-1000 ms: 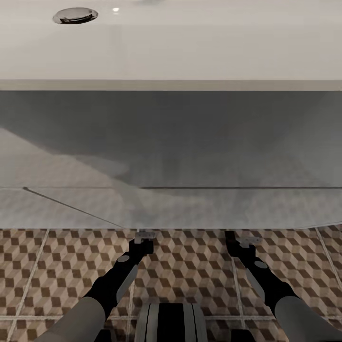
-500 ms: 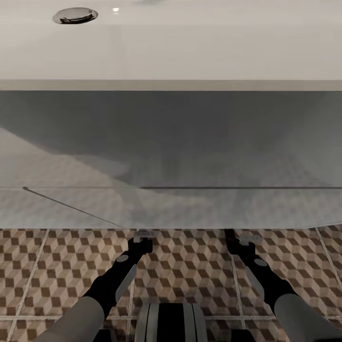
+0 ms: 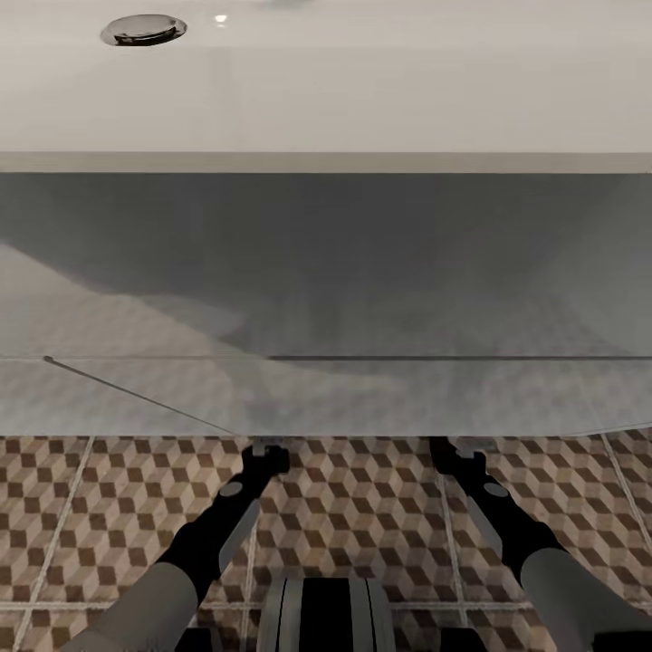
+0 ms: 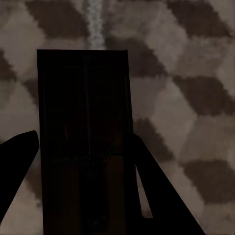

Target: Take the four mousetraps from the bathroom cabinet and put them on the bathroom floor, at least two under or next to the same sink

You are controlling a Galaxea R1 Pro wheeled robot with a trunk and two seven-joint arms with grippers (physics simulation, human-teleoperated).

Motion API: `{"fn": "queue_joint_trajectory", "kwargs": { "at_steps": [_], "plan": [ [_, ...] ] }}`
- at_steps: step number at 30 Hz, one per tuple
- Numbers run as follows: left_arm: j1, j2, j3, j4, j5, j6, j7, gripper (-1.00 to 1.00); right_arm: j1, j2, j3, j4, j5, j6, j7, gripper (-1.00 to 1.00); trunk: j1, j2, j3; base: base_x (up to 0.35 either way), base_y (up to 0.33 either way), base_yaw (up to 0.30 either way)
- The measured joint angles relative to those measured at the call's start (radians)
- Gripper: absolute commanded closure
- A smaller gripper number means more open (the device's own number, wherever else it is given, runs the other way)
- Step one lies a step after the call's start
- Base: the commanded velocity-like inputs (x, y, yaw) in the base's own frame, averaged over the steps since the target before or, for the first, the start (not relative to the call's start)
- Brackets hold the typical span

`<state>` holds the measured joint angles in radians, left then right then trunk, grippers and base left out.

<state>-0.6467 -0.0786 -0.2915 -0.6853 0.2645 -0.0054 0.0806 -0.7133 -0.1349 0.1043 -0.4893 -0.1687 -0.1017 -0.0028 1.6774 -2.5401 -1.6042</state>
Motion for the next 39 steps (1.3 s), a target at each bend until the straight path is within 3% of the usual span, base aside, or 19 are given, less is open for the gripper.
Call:
{"fn": "queue_joint_trajectory", "kwargs": {
  "at_steps": [27,33,39],
  "plan": [
    [-0.004,0.004,0.054,-0.016,0.0,0.001,-0.002,1.0,-0.003,0.0,0.0,0.0,0.0,-0.001,0.0,1.0,0.0,0.0,0.0,0.0,0.0,0.0],
    [-0.015,0.009,0.093,-0.016,0.0,0.007,-0.005,1.0,-0.004,0.0,0.0,-0.003,0.001,-0.001,0.0,1.0,0.0,0.0,0.0,0.0,0.0,0.0],
    [-0.025,0.011,0.102,-0.016,-0.001,0.008,-0.006,1.0,-0.017,0.0,-0.001,-0.004,0.002,-0.002,0.0,1.0,0.0,0.0,0.0,0.0,0.0,0.0]
  ]
}}
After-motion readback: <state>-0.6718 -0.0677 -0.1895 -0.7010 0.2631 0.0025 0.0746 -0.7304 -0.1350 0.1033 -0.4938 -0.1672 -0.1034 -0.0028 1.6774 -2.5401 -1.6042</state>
